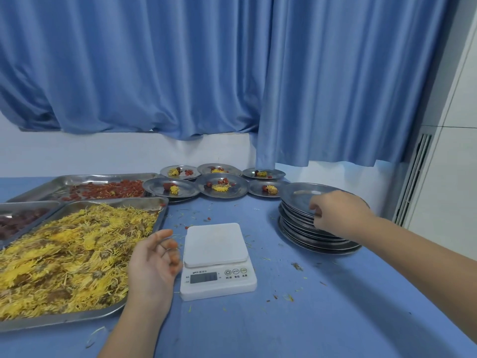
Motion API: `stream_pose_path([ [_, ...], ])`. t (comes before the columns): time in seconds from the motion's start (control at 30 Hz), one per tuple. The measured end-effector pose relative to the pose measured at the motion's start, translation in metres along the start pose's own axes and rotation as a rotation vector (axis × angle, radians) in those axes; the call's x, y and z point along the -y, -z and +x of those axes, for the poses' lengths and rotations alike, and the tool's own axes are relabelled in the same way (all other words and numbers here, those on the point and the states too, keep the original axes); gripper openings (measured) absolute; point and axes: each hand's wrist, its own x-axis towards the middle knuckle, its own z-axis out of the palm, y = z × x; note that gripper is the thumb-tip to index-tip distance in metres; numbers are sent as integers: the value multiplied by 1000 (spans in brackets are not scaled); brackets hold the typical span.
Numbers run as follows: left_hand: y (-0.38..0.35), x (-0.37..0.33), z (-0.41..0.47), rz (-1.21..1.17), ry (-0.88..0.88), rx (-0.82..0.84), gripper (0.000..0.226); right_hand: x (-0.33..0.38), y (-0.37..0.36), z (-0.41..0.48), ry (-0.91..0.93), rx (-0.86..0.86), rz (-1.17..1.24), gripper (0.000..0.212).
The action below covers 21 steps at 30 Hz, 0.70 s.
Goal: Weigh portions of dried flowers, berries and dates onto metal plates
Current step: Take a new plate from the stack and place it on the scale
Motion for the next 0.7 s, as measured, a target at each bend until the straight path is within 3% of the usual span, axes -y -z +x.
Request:
stream_pose_path([
  [0.17, 0, 1, 0, -12, 8, -1, 25, -2, -2, 0, -4, -17, 47, 6],
  [0.33, 2, 1, 2, -23, 20, 27, 26, -8, 5, 1, -36, -58, 326, 10],
  [0.43, 2, 2, 3, -27, 26, 42, 27, -10, 10, 1, 19, -185, 133, 15],
  [0.57, 1, 3, 3, -28, 25, 46, 27, -3, 14, -1, 67, -152, -76, 12],
  [0.7, 1, 4, 4, -11, 2, -3, 26, 8, 17, -4, 101, -235, -233, 11],
])
